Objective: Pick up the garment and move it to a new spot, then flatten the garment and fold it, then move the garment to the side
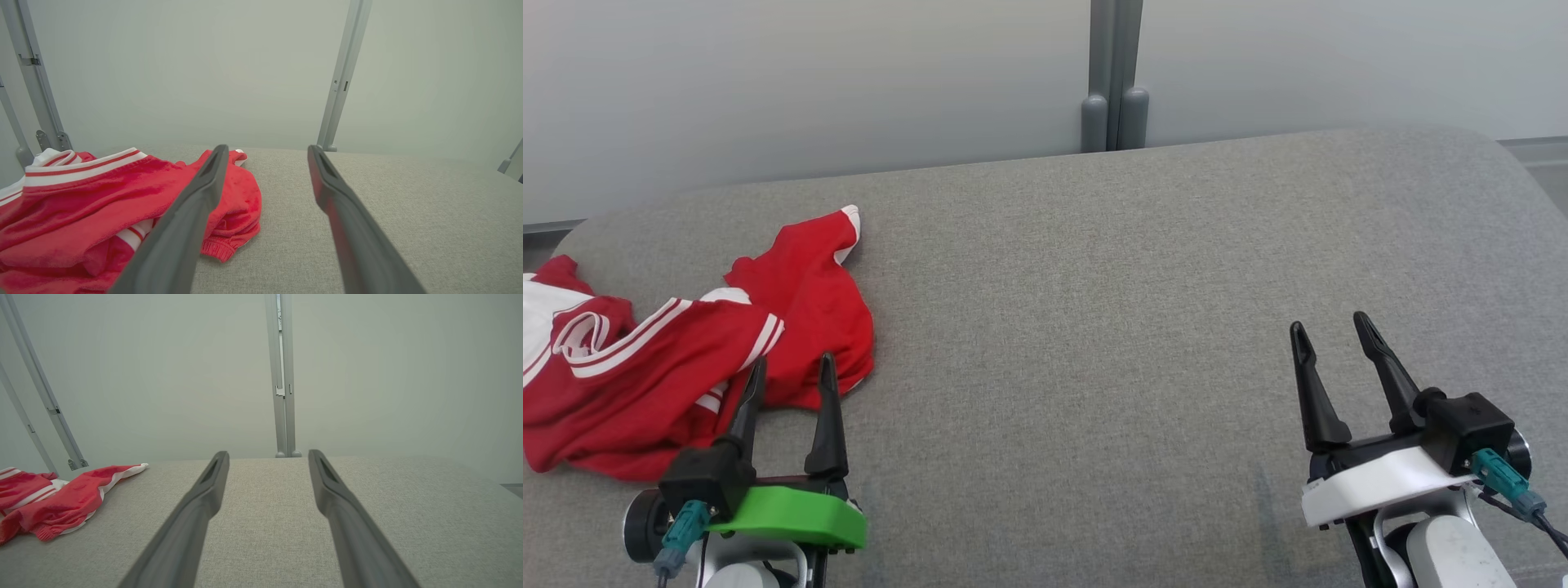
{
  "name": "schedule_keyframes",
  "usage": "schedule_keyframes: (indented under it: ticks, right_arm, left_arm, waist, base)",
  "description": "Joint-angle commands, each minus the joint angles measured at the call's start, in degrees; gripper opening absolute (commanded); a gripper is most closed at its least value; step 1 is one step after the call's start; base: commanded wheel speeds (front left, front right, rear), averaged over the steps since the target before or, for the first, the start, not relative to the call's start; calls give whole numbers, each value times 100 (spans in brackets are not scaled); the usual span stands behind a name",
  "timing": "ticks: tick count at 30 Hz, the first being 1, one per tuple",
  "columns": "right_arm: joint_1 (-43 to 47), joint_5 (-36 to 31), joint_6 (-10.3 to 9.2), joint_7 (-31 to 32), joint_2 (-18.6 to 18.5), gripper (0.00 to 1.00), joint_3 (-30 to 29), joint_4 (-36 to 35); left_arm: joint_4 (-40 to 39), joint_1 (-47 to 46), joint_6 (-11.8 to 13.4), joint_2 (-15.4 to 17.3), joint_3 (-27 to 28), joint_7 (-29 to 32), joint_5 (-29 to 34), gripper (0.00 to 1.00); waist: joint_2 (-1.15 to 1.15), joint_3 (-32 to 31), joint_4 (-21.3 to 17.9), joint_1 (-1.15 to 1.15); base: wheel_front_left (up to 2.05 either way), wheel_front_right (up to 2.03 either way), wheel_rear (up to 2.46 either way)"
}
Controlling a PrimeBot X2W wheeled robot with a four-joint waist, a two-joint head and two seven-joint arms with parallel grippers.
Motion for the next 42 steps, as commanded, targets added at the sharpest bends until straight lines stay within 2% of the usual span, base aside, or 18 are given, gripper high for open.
schedule_keyframes:
  ticks: [1, 13, 31, 42]
  right_arm:
    - [33, -125, 2, -53, -10, 100, 2, -56]
    - [59, -593, 2, -149, 4, 100, 47, -84]
    - [50, -512, 2, -141, 7, 100, 46, -24]
    - [140, -453, 2, -141, -6, 100, 76, -72]
  left_arm:
    - [-32, 69, 18, 41, -23, -61, 133, 100]
    - [-115, 145, 67, 43, -115, -208, 551, 100]
    - [-78, 134, 128, 42, -134, -194, 411, 100]
    - [-49, 141, 80, 42, -27, -194, 406, 100]
  waist:
    - [0, -2, 3, 0]
    - [0, -32, 6, 0]
    - [0, -43, 8, 0]
    - [0, -65, 111, 0]
  base:
    - [0, 0, 0]
    - [0, 0, 0]
    - [0, 0, 0]
    - [0, 0, 0]
